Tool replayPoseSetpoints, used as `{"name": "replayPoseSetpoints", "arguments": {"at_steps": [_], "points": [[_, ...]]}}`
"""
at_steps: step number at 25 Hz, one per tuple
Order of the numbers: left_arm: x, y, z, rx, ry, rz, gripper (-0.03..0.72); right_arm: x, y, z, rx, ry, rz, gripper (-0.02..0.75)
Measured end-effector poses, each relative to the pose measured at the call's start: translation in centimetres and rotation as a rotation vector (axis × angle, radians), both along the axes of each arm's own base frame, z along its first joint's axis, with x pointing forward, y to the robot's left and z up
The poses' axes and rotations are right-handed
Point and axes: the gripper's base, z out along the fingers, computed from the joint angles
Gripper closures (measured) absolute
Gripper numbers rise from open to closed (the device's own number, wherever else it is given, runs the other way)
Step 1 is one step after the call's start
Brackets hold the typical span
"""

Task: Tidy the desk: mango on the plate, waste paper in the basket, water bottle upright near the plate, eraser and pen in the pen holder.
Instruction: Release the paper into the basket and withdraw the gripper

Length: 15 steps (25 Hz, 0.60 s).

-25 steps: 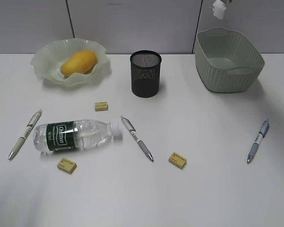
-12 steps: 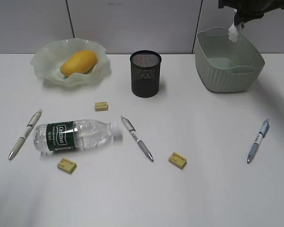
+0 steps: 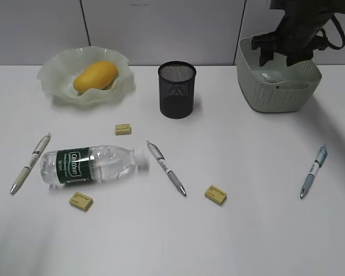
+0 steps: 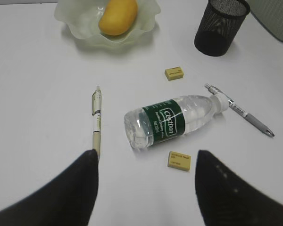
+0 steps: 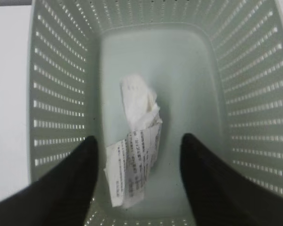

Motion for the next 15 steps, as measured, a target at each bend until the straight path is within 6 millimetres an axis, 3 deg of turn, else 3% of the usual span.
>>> {"name": "replayPoseSetpoints", "arguments": {"at_steps": [2,7,10,15], "points": [[0.0,0.0,0.0,0.000,0.000,0.000,0.197,0.0,0.0,0.0,0.001,-0.002,0.000,0.139],[0.0,0.0,0.0,0.000,0.000,0.000,0.197,-0.2,-0.1,0.8,-0.007,0.007,0.004,0.162],[0.0,0.0,0.0,0.000,0.000,0.000,0.197,-0.8,-0.3,3.0,-0.031,0.026,0.022,0.171],[0.0,0.0,0.0,0.000,0.000,0.000,0.197,-2.9,-0.8,8.4,-0.050,0.058,0.020,0.174]]}}
